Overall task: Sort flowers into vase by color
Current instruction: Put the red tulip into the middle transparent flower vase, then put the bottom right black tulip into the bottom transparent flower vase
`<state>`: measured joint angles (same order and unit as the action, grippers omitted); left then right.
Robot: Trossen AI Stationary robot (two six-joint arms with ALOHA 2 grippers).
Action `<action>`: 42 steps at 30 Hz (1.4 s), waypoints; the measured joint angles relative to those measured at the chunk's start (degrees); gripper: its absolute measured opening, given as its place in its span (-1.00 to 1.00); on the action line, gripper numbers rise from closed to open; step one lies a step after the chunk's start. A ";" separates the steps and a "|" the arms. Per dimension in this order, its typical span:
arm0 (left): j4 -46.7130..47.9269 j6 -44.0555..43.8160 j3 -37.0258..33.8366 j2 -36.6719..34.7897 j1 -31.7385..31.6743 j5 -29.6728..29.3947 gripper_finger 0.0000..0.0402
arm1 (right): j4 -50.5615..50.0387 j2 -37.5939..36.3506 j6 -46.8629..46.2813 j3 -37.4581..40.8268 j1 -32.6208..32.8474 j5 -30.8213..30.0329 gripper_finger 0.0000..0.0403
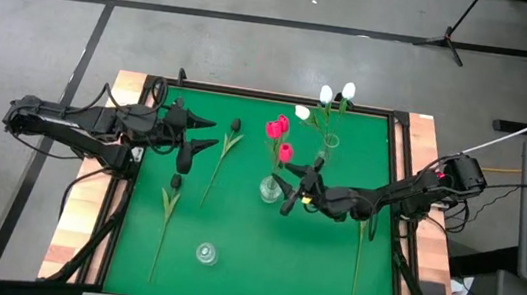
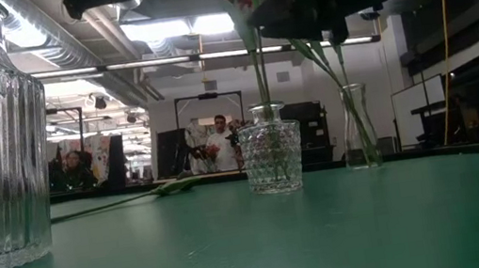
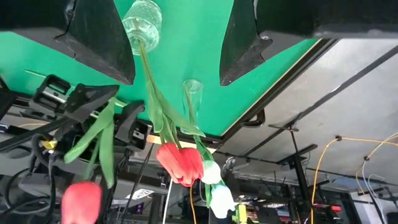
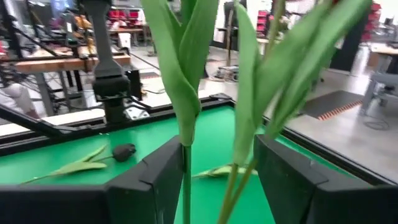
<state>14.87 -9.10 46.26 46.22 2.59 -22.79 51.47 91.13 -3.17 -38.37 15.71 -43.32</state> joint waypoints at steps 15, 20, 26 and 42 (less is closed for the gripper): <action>1.62 0.03 0.00 0.00 0.00 0.00 0.15 | -8.16 -0.23 -7.08 0.00 0.00 -0.60 -0.04; 1.59 0.00 0.00 0.00 0.00 0.00 0.15 | -11.14 -3.35 -6.97 0.00 0.00 1.59 -0.04; 1.64 0.02 0.00 -0.02 0.00 0.00 0.15 | -23.60 -10.20 -11.81 -0.02 0.09 3.43 -0.04; 2.92 0.87 -0.02 0.00 0.00 0.02 0.15 | -75.50 -26.19 -64.43 -1.72 10.58 13.08 -0.04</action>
<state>17.79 -8.23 46.24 46.22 2.59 -22.76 -24.03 64.94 -67.60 -40.09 26.28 -30.23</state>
